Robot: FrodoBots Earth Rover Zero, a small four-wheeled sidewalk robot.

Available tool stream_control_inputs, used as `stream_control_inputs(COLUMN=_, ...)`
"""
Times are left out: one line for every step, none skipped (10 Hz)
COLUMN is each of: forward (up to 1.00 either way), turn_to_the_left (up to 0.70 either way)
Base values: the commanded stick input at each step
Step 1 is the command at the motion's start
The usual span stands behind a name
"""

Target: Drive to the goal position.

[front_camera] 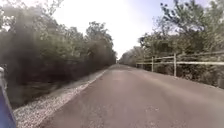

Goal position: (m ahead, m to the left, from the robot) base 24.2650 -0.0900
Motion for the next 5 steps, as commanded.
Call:
stream_control_inputs(forward=0.7, turn_to_the_left=0.0)
stream_control_inputs(forward=0.7, turn_to_the_left=0.0)
stream_control_inputs(forward=0.7, turn_to_the_left=0.0)
stream_control_inputs(forward=0.7, turn_to_the_left=0.0)
stream_control_inputs(forward=0.7, turn_to_the_left=0.0)
